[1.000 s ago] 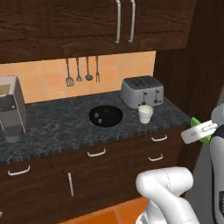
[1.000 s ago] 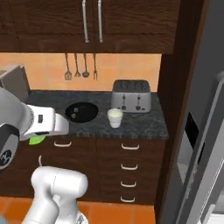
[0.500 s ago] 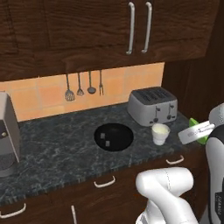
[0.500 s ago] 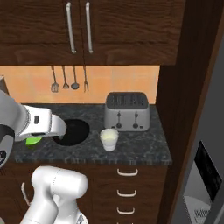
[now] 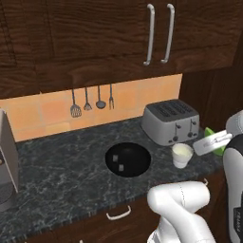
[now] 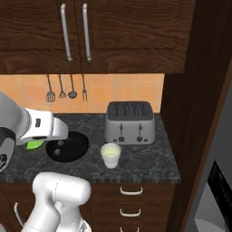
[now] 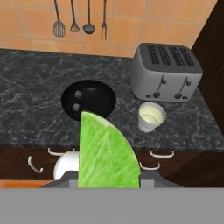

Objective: Grab a lemon wedge from the fridge and one ice cube from the ice bowl, and put them in the glass of lemonade.

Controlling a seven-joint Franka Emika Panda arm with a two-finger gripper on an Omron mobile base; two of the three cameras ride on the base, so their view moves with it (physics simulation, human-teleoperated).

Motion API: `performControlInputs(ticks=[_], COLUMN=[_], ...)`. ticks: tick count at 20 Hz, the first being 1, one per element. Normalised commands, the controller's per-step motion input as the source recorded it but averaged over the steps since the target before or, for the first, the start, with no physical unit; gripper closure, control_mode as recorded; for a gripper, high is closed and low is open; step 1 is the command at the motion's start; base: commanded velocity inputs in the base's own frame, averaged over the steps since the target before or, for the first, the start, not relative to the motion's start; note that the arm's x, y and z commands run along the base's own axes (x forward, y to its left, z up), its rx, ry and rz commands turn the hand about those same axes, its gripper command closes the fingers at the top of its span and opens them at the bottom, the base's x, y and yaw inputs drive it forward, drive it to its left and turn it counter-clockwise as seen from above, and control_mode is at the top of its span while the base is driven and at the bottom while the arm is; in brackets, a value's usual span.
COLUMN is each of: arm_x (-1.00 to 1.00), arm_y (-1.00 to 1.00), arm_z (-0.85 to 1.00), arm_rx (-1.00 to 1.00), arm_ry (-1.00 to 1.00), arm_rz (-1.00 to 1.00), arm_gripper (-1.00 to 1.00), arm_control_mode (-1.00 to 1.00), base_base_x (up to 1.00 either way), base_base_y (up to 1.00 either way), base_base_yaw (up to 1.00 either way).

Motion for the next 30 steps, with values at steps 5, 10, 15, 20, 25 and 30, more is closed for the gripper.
performControlInputs(ticks=[5, 10, 15, 20, 25, 30], arm_x=[0.00, 0.03, 0.06, 0.81, 1.00, 0.72], arm_y=[0.00, 0.00, -0.06, -0.15, -0.16, -0.32], arm_z=[0.00, -0.05, -0.49, -0.76, -0.05, -0.31], arm_rx=[0.00, 0.00, 0.03, 0.00, -0.07, -0.03], arm_ry=[0.00, 0.09, 0.14, -0.04, 0.08, 0.16], arm_rz=[0.00, 0.00, 0.00, -0.01, 0.00, 0.00], arm_gripper=[1.00, 1.00, 1.00, 1.00, 1.00, 1.00], arm_control_mode=[1.00, -1.00, -1.00, -1.00, -1.00, -1.00], base_base_x=[0.00, 0.00, 0.00, 0.00, 0.00, 0.00], base_base_y=[0.00, 0.00, 0.00, 0.00, 0.00, 0.00], base_base_yaw=[0.00, 0.00, 0.00, 0.00, 0.00, 0.00])
